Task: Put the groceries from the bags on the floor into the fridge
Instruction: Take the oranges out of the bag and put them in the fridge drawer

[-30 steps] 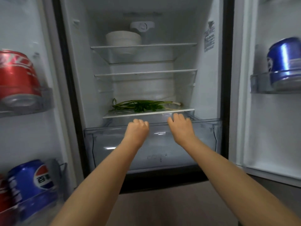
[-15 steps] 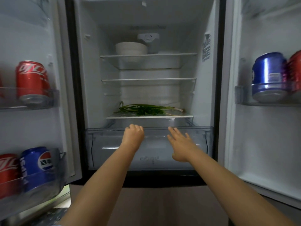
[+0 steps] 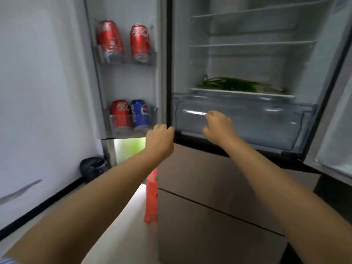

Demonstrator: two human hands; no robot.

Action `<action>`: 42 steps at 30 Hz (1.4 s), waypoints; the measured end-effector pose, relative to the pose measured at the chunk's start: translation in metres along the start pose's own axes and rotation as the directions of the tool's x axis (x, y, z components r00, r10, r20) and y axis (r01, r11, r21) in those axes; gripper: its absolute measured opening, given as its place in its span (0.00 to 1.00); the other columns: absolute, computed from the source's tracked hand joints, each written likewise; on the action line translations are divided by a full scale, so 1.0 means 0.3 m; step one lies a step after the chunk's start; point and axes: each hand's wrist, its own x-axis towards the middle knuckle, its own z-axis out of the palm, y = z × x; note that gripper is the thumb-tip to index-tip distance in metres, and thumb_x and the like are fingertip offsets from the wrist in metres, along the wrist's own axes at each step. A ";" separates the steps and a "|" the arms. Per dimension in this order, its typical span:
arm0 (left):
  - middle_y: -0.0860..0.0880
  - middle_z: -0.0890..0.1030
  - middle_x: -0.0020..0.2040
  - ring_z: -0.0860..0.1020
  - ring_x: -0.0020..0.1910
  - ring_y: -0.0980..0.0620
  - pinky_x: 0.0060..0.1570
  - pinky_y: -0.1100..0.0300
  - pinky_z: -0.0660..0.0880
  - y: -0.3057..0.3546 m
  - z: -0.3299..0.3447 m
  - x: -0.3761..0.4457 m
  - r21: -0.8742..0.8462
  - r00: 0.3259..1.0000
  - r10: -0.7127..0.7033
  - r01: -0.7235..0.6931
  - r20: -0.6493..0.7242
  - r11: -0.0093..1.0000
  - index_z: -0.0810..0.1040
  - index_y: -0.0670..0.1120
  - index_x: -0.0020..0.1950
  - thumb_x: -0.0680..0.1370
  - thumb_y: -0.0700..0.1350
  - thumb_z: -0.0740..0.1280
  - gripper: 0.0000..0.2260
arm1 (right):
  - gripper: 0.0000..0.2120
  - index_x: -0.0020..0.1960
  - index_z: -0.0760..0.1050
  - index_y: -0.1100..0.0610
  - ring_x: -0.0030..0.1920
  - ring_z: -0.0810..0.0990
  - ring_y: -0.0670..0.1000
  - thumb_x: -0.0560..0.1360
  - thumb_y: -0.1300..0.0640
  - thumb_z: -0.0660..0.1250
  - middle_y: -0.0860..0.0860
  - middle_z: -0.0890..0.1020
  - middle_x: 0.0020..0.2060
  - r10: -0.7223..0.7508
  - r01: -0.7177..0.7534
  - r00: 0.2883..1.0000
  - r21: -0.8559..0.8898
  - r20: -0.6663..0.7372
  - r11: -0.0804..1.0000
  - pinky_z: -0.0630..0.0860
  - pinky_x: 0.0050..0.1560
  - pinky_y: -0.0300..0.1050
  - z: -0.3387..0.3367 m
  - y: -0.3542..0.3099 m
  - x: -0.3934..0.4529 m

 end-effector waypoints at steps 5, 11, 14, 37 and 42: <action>0.40 0.74 0.61 0.71 0.62 0.40 0.55 0.50 0.71 -0.348 0.001 -0.312 0.052 0.963 -0.254 0.250 0.088 0.967 0.72 0.40 0.61 0.78 0.40 0.58 0.13 | 0.16 0.60 0.72 0.64 0.63 0.71 0.59 0.73 0.62 0.59 0.59 0.75 0.61 -0.223 0.219 0.974 0.075 0.037 0.973 0.69 0.61 0.52 0.133 -0.406 -0.109; 0.41 0.76 0.61 0.73 0.61 0.40 0.55 0.51 0.72 -0.797 -0.033 -0.786 0.101 0.869 -0.486 0.477 0.096 0.873 0.72 0.41 0.63 0.81 0.45 0.54 0.15 | 0.16 0.60 0.74 0.62 0.60 0.74 0.60 0.73 0.61 0.59 0.57 0.77 0.60 -0.452 0.427 0.886 0.201 0.101 0.882 0.71 0.57 0.50 0.267 -0.972 -0.360; 0.42 0.75 0.62 0.73 0.61 0.42 0.54 0.52 0.72 -1.005 -0.055 -1.066 0.138 0.823 -0.552 0.536 0.133 0.833 0.72 0.41 0.65 0.81 0.45 0.55 0.16 | 0.15 0.59 0.73 0.62 0.60 0.73 0.60 0.74 0.61 0.58 0.58 0.76 0.60 -0.517 0.470 0.844 0.271 0.140 0.840 0.71 0.57 0.50 0.310 -1.254 -0.535; 0.44 0.74 0.64 0.72 0.62 0.45 0.57 0.54 0.71 -1.893 0.408 -1.832 0.220 0.517 -0.585 0.602 0.625 0.767 0.72 0.44 0.66 0.80 0.42 0.54 0.16 | 0.17 0.66 0.70 0.61 0.67 0.71 0.54 0.78 0.64 0.57 0.56 0.74 0.66 -0.425 0.130 0.487 0.417 0.763 0.899 0.64 0.62 0.39 1.017 -2.047 -1.004; 0.44 0.76 0.62 0.73 0.61 0.45 0.56 0.54 0.72 -2.041 0.518 -1.849 0.196 0.431 -0.578 0.659 0.692 0.726 0.74 0.42 0.64 0.79 0.40 0.55 0.15 | 0.17 0.65 0.70 0.61 0.66 0.72 0.55 0.77 0.62 0.57 0.57 0.74 0.66 -0.352 0.077 0.400 0.352 0.846 0.933 0.66 0.63 0.41 1.232 -2.141 -0.994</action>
